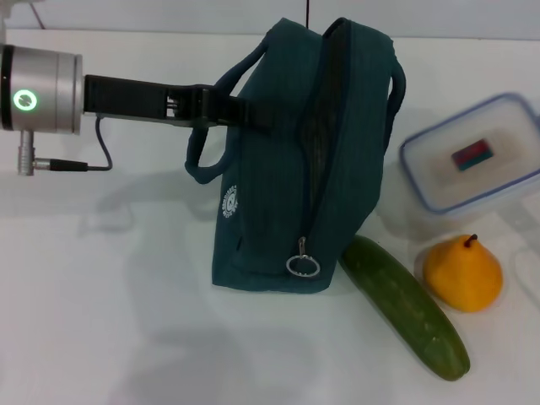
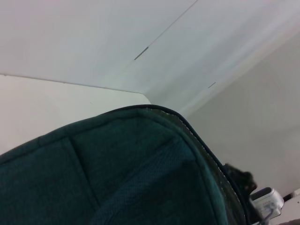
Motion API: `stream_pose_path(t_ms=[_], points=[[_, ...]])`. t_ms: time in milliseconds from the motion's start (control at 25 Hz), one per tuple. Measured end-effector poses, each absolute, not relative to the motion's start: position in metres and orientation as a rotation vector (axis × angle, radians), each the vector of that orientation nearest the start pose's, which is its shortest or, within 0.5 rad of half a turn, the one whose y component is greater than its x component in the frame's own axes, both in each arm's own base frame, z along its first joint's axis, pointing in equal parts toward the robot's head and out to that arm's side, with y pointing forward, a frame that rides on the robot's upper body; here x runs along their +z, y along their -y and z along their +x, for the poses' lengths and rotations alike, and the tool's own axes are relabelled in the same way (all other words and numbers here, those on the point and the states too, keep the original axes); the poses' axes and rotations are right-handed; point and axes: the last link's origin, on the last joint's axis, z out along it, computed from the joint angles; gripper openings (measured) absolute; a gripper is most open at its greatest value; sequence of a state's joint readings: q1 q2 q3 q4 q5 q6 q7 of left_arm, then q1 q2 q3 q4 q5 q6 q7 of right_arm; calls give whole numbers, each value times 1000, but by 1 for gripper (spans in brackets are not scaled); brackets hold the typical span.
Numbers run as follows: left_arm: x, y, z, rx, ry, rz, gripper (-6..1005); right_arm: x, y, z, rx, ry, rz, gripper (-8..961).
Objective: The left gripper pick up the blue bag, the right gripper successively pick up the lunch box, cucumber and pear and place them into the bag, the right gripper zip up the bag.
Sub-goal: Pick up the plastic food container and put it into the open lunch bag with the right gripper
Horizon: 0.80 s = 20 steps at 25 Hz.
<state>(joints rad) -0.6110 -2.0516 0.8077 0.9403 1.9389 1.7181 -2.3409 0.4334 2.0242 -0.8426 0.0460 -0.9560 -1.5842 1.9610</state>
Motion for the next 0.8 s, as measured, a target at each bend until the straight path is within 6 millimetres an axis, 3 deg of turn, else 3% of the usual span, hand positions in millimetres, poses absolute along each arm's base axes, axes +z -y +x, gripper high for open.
stream_pose_path(t_ms=[280, 800], points=[[41, -356, -183, -754, 1455, -2723, 65, 25, -293, 302, 2091, -1841, -1331, 101], [39, -365, -185, -758, 1364, -2673, 65, 35, -296, 298, 2234, -1861, -1238, 102]])
